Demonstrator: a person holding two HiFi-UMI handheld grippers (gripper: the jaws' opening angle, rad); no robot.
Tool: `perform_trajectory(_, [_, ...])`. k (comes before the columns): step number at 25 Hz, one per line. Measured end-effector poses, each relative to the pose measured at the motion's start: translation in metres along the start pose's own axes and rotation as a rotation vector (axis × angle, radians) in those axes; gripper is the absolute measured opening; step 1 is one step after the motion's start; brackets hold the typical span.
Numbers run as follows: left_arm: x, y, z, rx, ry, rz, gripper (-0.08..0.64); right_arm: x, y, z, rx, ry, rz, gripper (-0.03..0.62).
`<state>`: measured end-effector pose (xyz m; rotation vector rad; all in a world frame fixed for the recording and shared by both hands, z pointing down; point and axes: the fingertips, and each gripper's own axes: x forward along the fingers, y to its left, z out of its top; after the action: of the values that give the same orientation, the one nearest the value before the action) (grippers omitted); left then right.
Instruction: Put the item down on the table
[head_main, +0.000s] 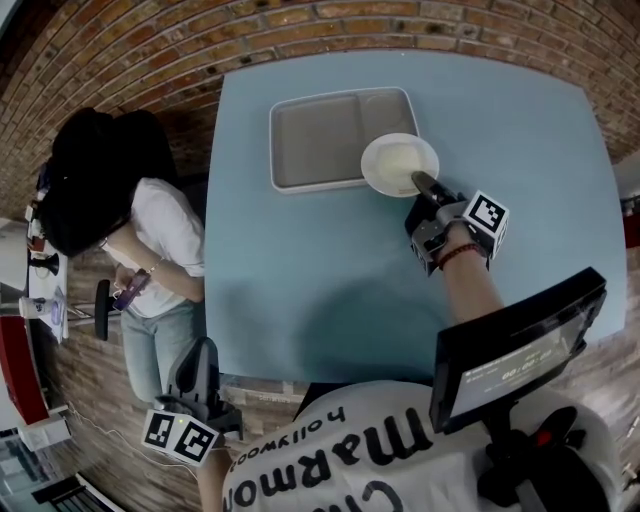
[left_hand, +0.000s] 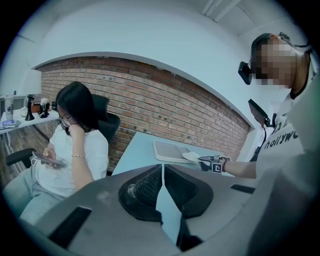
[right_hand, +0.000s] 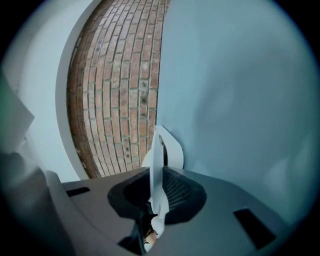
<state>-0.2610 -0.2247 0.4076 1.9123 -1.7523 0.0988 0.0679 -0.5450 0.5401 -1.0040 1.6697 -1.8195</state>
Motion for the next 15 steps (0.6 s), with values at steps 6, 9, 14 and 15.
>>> perform_trajectory(6, [-0.0012,-0.0016,-0.0043,-0.003,0.006,0.0,0.02,0.004,0.0006,0.006,-0.072,-0.018,-0.056,0.043])
perform_trajectory(9, [-0.0024,-0.0008,-0.0046,-0.004,0.007,0.005,0.02,0.005,0.001,0.0093,-0.175,-0.012,-0.115,0.044])
perform_trajectory(14, [-0.0028,-0.0025,-0.0033,-0.005,0.007,0.007,0.02,0.0059,0.0046,0.0103,-0.375,0.0,-0.211,0.046])
perform_trajectory(15, [-0.0027,-0.003,-0.0034,-0.006,0.007,0.005,0.02,0.0059,0.0053,0.0103,-0.434,0.0,-0.242,0.051])
